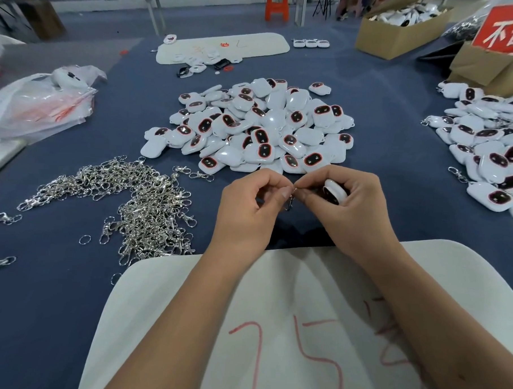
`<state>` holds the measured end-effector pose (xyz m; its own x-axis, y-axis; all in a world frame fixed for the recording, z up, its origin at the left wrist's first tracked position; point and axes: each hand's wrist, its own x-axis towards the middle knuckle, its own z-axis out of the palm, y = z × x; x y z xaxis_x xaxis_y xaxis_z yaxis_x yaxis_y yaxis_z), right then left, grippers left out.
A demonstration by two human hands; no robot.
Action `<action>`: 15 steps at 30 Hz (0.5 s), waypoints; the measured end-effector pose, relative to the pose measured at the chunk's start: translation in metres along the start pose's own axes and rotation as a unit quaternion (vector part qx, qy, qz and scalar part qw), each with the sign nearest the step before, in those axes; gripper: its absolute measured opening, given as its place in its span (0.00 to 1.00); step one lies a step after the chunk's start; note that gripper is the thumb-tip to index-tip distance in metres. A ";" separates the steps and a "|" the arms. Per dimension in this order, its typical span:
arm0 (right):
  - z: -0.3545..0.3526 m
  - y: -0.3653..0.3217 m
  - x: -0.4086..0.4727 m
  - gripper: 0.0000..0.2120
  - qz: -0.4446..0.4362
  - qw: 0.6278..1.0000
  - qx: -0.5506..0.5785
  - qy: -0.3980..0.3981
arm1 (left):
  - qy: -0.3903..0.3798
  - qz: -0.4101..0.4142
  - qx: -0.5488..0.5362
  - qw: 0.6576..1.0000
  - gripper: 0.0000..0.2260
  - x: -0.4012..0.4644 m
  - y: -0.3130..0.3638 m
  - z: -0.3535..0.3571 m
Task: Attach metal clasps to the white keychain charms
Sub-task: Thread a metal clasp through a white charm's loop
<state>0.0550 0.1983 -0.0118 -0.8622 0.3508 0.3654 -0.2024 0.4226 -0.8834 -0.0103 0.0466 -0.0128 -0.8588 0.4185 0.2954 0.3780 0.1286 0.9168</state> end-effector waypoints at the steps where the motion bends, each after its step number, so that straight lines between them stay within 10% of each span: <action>1: 0.000 0.000 0.000 0.09 0.002 1.000 0.005 -0.002 | -0.001 0.002 -0.002 1.000 0.06 0.000 0.000 0.000; 15: -0.004 0.004 0.003 0.06 0.033 0.997 0.061 -0.015 | -0.012 -0.001 -0.064 0.998 0.06 0.001 -0.005 0.000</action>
<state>0.0540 0.2044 -0.0130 -0.8892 0.3481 0.2968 -0.1975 0.2931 -0.9354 -0.0136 0.0462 -0.0168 -0.8500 0.4407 0.2885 0.3278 0.0138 0.9447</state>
